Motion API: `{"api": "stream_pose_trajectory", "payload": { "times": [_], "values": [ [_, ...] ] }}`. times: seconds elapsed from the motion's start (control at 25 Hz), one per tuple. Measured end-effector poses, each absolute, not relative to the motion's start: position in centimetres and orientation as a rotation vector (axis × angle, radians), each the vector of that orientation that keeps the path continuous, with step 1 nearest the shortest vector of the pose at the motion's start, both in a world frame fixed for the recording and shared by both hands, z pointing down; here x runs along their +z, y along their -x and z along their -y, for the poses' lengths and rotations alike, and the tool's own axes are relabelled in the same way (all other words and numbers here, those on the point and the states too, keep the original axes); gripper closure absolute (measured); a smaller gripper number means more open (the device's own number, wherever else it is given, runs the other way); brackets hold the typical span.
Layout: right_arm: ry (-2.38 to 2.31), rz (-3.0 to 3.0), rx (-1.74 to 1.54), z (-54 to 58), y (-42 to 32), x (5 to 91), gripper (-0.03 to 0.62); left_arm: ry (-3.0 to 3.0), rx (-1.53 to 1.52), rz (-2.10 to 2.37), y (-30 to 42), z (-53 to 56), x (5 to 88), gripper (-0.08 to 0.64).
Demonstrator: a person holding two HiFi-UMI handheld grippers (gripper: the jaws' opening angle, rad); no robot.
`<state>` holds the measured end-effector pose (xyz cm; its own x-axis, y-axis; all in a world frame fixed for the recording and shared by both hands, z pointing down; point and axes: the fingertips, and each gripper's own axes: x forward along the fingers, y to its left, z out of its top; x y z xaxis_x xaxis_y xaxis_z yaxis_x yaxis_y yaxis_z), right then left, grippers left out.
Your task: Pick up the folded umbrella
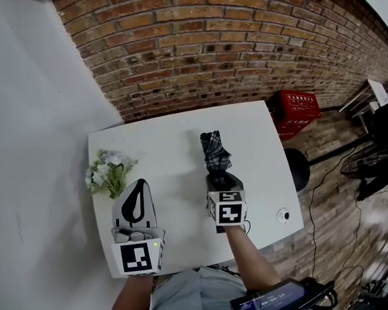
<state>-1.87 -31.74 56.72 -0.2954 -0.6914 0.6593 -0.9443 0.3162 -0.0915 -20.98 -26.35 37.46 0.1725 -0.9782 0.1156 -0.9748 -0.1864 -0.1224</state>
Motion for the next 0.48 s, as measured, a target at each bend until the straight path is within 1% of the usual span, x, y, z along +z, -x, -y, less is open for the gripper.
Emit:
{"api": "stream_pose_trajectory", "payload": {
  "times": [0.48],
  "values": [
    [-1.472,2.155,0.566,31.8,2.2,52.6,0.401,2.37,-0.228,-1.983,20.8,25.3,36.2,0.554]
  ]
}}
